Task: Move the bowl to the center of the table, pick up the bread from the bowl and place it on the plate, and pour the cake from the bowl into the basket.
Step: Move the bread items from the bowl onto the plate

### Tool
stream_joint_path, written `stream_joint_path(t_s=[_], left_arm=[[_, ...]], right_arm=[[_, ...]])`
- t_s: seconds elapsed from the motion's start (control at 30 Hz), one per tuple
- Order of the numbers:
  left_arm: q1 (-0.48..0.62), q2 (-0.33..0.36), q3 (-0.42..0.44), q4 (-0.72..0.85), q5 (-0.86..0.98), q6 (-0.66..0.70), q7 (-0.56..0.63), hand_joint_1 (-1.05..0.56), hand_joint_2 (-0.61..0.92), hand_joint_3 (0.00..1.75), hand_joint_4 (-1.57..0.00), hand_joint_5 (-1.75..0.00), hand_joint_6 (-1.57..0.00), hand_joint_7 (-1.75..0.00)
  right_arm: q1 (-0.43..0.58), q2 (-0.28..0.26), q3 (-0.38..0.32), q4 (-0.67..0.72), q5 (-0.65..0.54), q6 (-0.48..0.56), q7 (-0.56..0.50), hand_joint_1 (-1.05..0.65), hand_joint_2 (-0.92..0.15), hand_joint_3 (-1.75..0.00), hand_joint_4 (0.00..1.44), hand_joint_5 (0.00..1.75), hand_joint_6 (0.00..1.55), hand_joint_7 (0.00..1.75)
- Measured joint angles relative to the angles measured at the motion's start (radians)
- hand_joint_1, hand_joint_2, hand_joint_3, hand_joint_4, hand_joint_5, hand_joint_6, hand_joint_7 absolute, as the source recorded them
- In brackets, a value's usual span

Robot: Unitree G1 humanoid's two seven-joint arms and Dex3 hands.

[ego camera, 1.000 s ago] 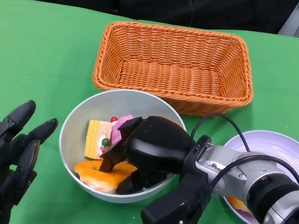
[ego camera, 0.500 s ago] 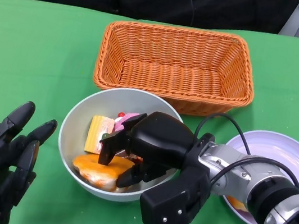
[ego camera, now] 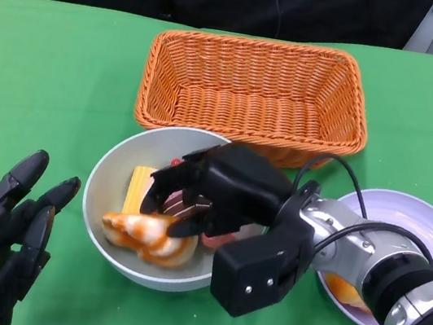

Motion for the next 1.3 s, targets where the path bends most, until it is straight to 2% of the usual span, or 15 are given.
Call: stream_joint_path(t_s=[0.27, 0.57, 0.67, 1.07, 1.17, 1.3], left_arm=[[-0.012, 0.003, 0.006, 0.015, -0.002, -0.002, -0.003, -0.5, 0.92, 0.31, -0.96, 0.0, -0.83, 0.0], [-0.018, 0.004, 0.014, 0.037, -0.001, -0.004, -0.003, -0.5, 0.92, 0.32, -0.96, 0.0, -0.83, 0.0], [-0.022, 0.004, 0.016, 0.041, -0.001, -0.004, -0.003, -0.5, 0.92, 0.31, -0.97, -0.01, -0.83, 0.0], [-0.037, 0.004, 0.016, 0.047, -0.02, -0.005, -0.006, -0.5, 0.92, 0.31, -0.96, 0.0, -0.83, 0.0], [-0.036, 0.004, 0.015, 0.047, -0.021, -0.005, -0.007, -0.5, 0.92, 0.31, -0.96, 0.0, -0.83, 0.0], [-0.036, 0.004, 0.015, 0.047, -0.022, -0.005, -0.009, -0.5, 0.92, 0.31, -0.97, 0.0, -0.83, 0.0]], right_arm=[[0.0, 0.0, -0.045, -0.003, 0.03, 0.0, 0.015, -0.24, -0.86, 0.0, 0.78, 1.07, 0.96, 0.37], [0.0, 0.0, -0.055, -0.005, 0.031, 0.0, 0.015, -0.23, -0.87, 0.0, 0.79, 0.99, 0.97, 0.33], [0.0, 0.0, -0.059, -0.013, 0.034, 0.001, 0.019, -0.22, -0.86, 0.0, 0.82, 0.9, 0.99, 0.28], [0.001, 0.0, -0.063, -0.022, 0.035, 0.034, 0.021, -0.23, -0.85, 0.0, 0.89, 0.81, 1.05, 0.2], [0.004, 0.001, -0.061, -0.025, 0.036, 0.045, 0.027, -0.27, -0.85, 0.0, 0.85, 0.78, 1.02, 0.16], [0.013, 0.003, -0.063, -0.035, 0.053, 0.074, 0.101, -0.45, -0.86, -0.01, 0.76, 0.57, 0.88, 0.03]])
